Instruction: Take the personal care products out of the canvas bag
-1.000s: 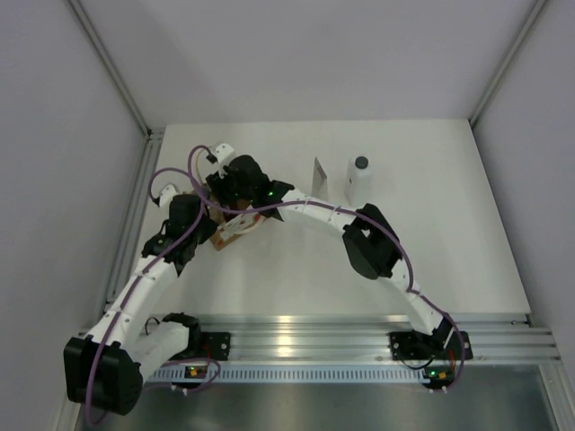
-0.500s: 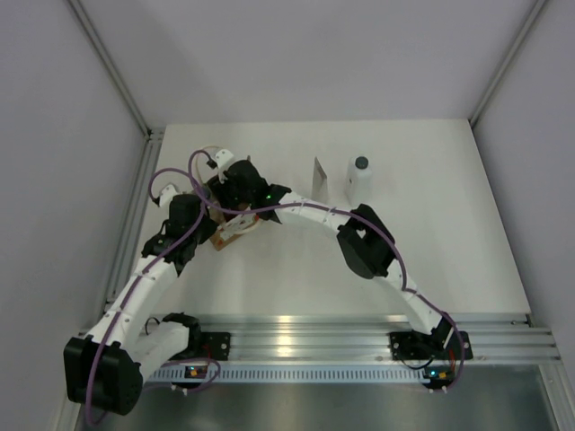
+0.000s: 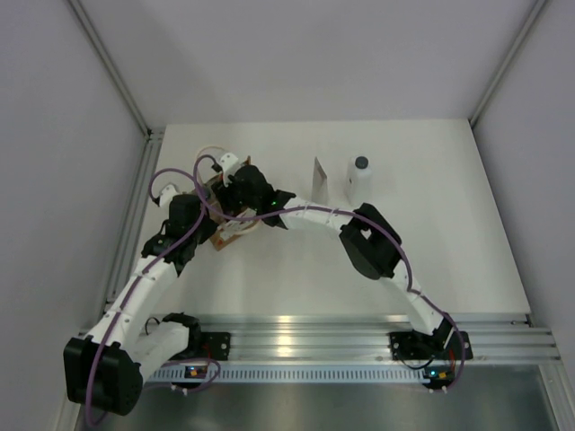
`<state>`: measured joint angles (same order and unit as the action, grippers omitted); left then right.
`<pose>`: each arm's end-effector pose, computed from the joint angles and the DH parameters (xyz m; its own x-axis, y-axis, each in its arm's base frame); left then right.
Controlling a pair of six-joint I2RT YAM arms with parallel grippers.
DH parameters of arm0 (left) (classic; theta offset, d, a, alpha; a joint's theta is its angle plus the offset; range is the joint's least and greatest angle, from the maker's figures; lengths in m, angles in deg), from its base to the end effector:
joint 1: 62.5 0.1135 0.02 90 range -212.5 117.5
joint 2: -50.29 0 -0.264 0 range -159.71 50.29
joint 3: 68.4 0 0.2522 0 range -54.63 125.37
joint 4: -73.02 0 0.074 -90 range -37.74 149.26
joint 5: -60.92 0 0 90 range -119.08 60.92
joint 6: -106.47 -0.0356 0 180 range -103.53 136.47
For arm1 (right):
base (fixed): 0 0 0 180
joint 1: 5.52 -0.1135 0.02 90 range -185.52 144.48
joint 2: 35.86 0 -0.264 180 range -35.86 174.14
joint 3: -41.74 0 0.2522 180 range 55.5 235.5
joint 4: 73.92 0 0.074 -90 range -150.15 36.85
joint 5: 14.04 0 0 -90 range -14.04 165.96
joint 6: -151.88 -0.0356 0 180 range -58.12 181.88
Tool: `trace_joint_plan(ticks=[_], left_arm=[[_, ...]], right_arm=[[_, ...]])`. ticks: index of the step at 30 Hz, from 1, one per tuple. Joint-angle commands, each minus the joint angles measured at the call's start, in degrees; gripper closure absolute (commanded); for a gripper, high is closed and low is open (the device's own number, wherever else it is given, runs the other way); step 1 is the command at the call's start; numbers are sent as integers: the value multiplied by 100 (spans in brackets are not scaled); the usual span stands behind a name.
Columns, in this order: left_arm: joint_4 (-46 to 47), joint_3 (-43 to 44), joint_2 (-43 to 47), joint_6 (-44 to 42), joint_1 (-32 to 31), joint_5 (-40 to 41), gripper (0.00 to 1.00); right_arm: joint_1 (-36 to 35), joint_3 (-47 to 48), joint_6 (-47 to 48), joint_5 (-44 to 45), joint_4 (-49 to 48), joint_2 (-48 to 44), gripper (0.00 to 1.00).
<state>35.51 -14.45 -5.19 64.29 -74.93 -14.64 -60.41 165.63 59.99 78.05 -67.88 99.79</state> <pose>0.2038 -0.0358 0.2560 -0.4273 -0.6407 -0.6379 -0.4429 0.7635 -0.4701 0.3232 0.4574 0.2131 -0.2020 -0.2300 -0.9520 -0.7913 0.6111 0.0203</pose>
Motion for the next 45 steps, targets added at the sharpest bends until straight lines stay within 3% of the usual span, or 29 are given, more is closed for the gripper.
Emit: trace_joint_plan(ticks=[1,27,45], left_arm=[[-69,69,108,-88,-5,-37,100],[-60,77,99,-44,-5,-55,100],[-60,95,73,-9,-5,-46,100]], right_arm=[[-39,-62,119,37,-748,-654,100],[-39,430,593,327,104,-1823,100],[-4,475,787,731,1018,-3334,100]])
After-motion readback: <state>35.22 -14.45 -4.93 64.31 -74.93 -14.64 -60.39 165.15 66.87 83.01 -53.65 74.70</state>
